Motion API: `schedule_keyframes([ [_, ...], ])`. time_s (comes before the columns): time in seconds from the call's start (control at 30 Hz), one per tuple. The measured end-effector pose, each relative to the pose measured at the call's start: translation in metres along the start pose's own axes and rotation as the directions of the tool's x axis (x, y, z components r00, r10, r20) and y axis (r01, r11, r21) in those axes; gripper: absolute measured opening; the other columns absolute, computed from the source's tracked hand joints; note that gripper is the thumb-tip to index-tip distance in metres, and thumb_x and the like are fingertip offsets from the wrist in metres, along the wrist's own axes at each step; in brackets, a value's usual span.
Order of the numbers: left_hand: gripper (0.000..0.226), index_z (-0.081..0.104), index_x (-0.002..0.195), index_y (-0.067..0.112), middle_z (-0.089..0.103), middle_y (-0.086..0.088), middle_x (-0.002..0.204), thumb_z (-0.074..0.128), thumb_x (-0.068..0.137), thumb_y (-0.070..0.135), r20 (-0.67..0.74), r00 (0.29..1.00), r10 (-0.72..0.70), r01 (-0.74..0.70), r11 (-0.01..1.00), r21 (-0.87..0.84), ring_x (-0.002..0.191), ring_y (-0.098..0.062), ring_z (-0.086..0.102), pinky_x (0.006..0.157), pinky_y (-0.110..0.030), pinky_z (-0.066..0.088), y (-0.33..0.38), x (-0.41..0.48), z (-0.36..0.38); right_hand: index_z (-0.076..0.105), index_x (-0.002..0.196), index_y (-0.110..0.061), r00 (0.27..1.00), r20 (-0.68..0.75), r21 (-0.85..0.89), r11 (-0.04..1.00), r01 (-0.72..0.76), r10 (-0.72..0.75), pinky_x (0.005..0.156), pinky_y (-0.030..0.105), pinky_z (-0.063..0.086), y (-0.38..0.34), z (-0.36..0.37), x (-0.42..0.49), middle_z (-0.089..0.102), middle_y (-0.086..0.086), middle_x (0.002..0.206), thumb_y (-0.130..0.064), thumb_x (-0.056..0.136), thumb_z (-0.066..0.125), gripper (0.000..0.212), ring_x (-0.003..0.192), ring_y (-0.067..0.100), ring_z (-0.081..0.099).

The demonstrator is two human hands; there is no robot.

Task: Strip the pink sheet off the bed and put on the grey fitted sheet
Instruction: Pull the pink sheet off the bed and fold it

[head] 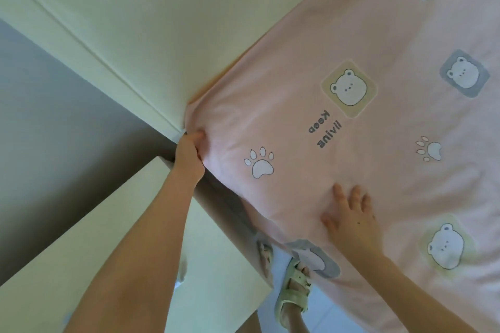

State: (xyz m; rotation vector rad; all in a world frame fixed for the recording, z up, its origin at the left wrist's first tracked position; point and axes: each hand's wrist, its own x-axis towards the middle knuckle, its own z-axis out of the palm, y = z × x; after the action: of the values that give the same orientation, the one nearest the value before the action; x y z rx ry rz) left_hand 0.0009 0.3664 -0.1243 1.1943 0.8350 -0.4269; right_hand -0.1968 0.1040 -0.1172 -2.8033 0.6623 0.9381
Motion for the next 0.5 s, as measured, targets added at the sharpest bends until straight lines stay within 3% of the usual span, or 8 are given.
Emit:
schedule_keyframes([
  [0.07,0.027,0.055,0.121,0.015,0.067,0.003,0.102,0.051,0.094,0.013,0.09,0.996,0.016,-0.013,0.999,-0.041,0.089,-0.011,0.065,0.066,-0.021,0.05,-0.005,0.0,-0.003,-0.002,0.151,-0.024,1.0,-0.001,-0.033,0.999,-0.002,0.002,0.114,0.047,0.024,-0.001,0.002,0.002,-0.001,0.019,0.157,-0.048,0.097,0.037,0.071,0.144,0.042,0.004],
  [0.13,0.024,0.056,0.118,0.016,0.067,0.004,0.098,0.053,0.095,0.02,0.096,0.995,0.025,-0.029,0.999,0.042,0.086,-0.012,0.065,0.067,-0.023,0.05,-0.006,-0.005,-0.007,-0.002,0.152,-0.021,0.999,0.036,-0.072,0.997,-0.02,0.023,0.113,0.047,0.025,-0.004,0.001,0.001,0.001,0.021,0.157,-0.047,0.097,0.038,0.072,0.143,0.042,0.006],
  [0.2,0.012,0.062,0.097,0.015,0.063,0.004,0.083,0.058,0.091,0.025,-0.037,0.991,0.127,-0.11,0.949,0.295,0.076,-0.015,0.06,0.069,-0.029,0.048,-0.004,-0.012,-0.011,0.007,0.151,-0.018,0.997,0.049,-0.093,0.995,-0.047,0.052,0.109,0.046,0.032,-0.01,-0.009,-0.001,0.013,0.022,0.154,-0.043,0.095,0.043,0.071,0.14,0.041,0.017],
  [0.23,0.014,0.059,0.079,0.016,0.058,0.003,0.073,0.059,0.09,0.024,-0.093,0.963,0.251,-0.181,0.868,0.463,0.067,-0.014,0.054,0.065,-0.031,0.045,-0.005,-0.018,-0.015,0.018,0.148,-0.015,0.999,0.021,-0.09,0.995,-0.045,0.047,0.105,0.044,0.036,-0.016,-0.018,-0.002,0.027,0.02,0.15,-0.04,0.094,0.048,0.066,0.135,0.038,0.03],
  [0.3,0.035,0.042,0.059,0.017,0.05,0.001,0.06,0.064,0.087,0.019,-0.073,0.817,0.572,-0.349,0.59,0.728,0.054,-0.014,0.042,0.056,-0.028,0.033,-0.01,-0.033,-0.023,0.042,0.137,-0.014,0.991,-0.128,-0.032,0.999,0.03,-0.034,0.098,0.039,0.04,-0.036,-0.042,-0.003,0.05,0.011,0.136,-0.031,0.091,0.055,0.05,0.119,0.032,0.049],
  [0.4,0.03,0.047,0.058,0.01,0.053,-0.009,0.058,0.073,0.072,0.008,0.28,0.43,0.858,-0.551,0.004,0.834,0.051,-0.027,0.045,0.057,-0.03,0.028,-0.024,-0.063,-0.028,0.051,0.133,-0.019,0.939,-0.319,0.24,0.947,0.214,-0.131,0.092,0.034,0.039,-0.088,-0.088,-0.015,0.057,0.0,0.129,-0.037,0.092,0.056,0.045,0.112,0.024,0.056],
  [0.43,0.024,0.051,0.059,0.008,0.052,-0.009,0.057,0.072,0.068,0.004,0.392,0.311,0.866,-0.586,-0.15,0.797,0.051,-0.027,0.045,0.058,-0.031,0.025,-0.033,-0.073,-0.028,0.053,0.13,-0.02,0.954,-0.275,0.415,0.88,0.229,-0.119,0.089,0.033,0.043,-0.11,-0.105,-0.02,0.061,-0.002,0.123,-0.045,0.091,0.055,0.047,0.105,0.02,0.059],
  [0.5,0.016,0.058,0.062,0.008,0.051,-0.006,0.058,0.07,0.067,-0.001,0.509,0.177,0.842,-0.65,-0.288,0.703,0.053,-0.025,0.044,0.061,-0.029,0.021,-0.05,-0.097,-0.022,0.06,0.112,-0.015,0.995,-0.024,0.8,0.596,0.074,-0.092,0.078,0.036,0.055,-0.151,-0.129,-0.028,0.066,0.0,0.101,-0.054,0.086,0.058,0.047,0.088,0.018,0.065],
])
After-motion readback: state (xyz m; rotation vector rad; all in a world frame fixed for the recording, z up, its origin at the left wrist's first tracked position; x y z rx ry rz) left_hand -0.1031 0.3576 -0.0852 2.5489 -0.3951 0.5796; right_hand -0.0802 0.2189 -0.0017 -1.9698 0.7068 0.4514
